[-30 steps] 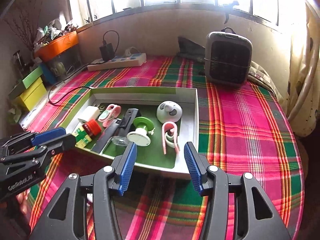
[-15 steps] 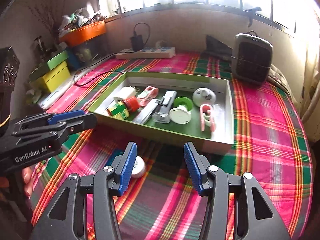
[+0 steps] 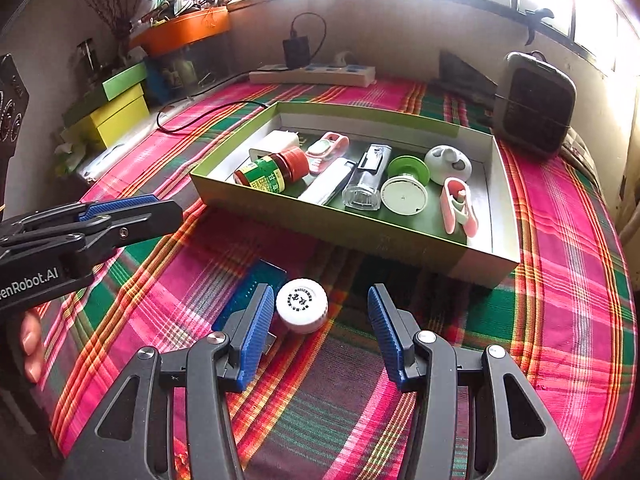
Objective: Organize rigid objects
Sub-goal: 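Move both tools toward the blue USB device and white round container, then close the right tool on the white round container while the left tool approaches the blue USB device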
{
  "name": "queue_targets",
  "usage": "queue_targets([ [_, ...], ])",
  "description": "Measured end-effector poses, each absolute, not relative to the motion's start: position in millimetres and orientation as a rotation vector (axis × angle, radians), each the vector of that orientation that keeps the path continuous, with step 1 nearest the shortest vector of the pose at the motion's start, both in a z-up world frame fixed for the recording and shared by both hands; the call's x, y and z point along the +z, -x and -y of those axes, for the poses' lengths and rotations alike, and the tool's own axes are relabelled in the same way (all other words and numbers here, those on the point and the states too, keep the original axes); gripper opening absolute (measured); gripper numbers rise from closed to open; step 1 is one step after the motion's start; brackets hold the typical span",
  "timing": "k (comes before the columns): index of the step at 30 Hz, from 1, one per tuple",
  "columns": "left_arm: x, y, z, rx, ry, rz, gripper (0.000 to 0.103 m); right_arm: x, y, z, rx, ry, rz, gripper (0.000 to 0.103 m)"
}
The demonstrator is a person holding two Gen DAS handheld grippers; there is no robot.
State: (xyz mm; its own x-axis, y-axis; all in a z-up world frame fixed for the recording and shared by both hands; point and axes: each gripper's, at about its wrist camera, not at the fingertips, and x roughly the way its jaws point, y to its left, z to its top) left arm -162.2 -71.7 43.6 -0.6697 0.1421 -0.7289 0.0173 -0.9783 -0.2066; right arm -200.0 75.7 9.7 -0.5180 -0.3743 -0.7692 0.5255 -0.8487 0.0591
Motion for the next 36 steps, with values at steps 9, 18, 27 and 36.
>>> queue_targets([
  [9, 40.6, 159.5, 75.5, 2.783, 1.249, 0.32, 0.033, 9.0, 199.4, -73.5, -2.363, -1.14, -0.26, 0.051],
  [18, 37.4, 157.0, 75.9, 2.766, 1.258, 0.328, 0.033, 3.6, 201.7, -65.7, -2.362, -1.164, -0.285, 0.05],
  [27, 35.3, 156.8, 73.0, 2.755, 1.267, 0.328, 0.033, 1.3, 202.3, -66.8, -2.372, -1.178, -0.287, 0.035],
  [36, 31.5, 157.6, 68.7, 2.736, 1.286, 0.326, 0.033, 2.3, 201.3, -70.2, -2.376, -1.176, -0.27, 0.029],
])
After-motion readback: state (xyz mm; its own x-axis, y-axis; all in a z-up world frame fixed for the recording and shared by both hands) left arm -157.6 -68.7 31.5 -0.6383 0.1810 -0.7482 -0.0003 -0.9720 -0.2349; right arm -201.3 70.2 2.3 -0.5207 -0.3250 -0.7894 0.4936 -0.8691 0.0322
